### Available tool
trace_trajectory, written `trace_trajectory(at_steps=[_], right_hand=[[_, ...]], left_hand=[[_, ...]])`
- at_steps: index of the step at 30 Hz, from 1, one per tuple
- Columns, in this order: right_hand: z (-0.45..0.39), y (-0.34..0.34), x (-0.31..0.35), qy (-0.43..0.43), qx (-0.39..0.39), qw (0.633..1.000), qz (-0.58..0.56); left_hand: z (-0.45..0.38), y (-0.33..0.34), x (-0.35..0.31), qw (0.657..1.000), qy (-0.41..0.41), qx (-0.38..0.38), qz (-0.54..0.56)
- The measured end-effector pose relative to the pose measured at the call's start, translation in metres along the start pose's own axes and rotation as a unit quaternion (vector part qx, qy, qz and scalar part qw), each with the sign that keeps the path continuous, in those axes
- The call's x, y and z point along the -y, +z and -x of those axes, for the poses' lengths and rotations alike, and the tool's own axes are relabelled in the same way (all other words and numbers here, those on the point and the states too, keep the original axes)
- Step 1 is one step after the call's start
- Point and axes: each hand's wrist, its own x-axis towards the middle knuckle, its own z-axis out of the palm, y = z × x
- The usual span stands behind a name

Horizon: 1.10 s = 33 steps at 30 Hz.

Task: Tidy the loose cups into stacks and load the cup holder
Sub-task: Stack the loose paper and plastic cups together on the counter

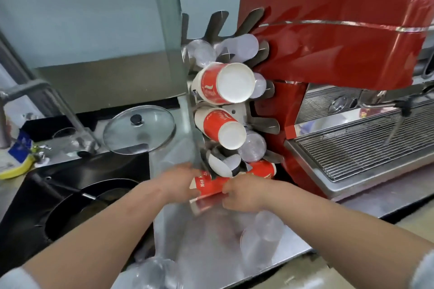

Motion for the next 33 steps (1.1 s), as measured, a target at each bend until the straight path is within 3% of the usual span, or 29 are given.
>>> trace_trajectory(at_steps=[6, 15, 23, 30, 33], right_hand=[[-0.032, 0.021, 0.038, 0.038, 0.016, 0.998, 0.045], [-0.070, 0.060, 0.047, 0.146, -0.082, 0.985, -0.038], [-0.064, 0.071, 0.054, 0.117, -0.082, 0.988, 0.054], [-0.061, 0.074, 0.062, 0.076, -0.088, 0.993, 0.006], [-0.049, 0.067, 0.067, 0.040, -0.118, 0.992, -0.031]], left_hand=[[-0.018, 0.024, 0.017, 0.999, 0.036, -0.024, -0.006], [-0.024, 0.041, 0.029, 0.998, 0.037, -0.019, 0.037], [0.012, 0.046, 0.042, 0.993, 0.048, 0.062, 0.087], [0.027, 0.057, 0.048, 0.995, 0.054, 0.041, 0.077], [0.036, 0.062, 0.055, 0.990, 0.050, 0.024, 0.128]])
